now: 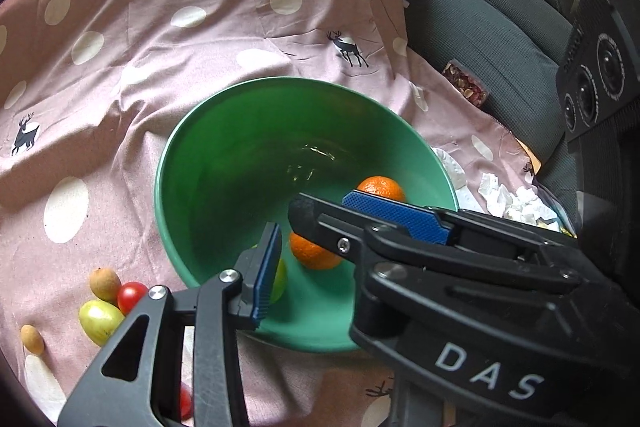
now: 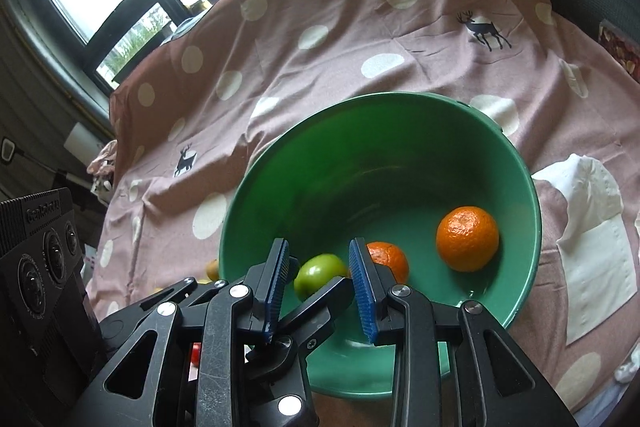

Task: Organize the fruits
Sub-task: 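Open the right gripper, releasing the green fruit beside the oranges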

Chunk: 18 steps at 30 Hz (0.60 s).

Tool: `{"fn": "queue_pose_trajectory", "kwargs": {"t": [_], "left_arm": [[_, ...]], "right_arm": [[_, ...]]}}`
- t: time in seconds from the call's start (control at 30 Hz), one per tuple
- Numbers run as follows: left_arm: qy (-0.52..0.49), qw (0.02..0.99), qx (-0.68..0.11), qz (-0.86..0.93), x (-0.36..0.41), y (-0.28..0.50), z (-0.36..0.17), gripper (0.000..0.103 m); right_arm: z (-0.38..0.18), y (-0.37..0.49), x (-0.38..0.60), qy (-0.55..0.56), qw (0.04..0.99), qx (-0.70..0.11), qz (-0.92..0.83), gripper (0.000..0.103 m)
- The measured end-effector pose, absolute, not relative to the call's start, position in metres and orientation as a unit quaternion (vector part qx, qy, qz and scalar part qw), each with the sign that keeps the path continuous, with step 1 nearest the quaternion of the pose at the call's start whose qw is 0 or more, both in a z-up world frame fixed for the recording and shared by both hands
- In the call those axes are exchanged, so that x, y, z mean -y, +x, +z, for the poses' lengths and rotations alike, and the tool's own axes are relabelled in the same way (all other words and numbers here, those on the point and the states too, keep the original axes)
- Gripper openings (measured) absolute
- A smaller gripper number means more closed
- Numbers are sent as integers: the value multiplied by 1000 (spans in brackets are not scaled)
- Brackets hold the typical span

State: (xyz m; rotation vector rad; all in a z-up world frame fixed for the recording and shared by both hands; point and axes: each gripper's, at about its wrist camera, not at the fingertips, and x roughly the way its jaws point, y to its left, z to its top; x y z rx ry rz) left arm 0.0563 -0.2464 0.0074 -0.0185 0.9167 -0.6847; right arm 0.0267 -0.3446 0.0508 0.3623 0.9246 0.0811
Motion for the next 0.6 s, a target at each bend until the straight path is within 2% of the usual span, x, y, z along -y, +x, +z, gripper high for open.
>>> {"fn": "queue_pose_trajectory", "kwargs": {"t": [0.17,0.23,0.3,0.37,0.5,0.6], "left_arm": [[-16,851,-420,-314,231,51,18,38],[-21,856,-415,-307,221,50,24,44],[-26,865,-409,-289,208,47,30,53],[-34,873,-403,-272,193,44,36,55],[-50,893,-386,-227,154,37,47,65],[-54,905,-380,-184,123,29,49,69]], "right_arm": [[58,25,341,173,885,-431,39,35],[64,22,337,166,891,-420,39,35],[70,19,332,155,899,-407,36,45],[76,17,327,148,905,-396,39,57],[84,15,313,137,910,-387,61,58],[86,16,298,123,911,-387,77,60]]}}
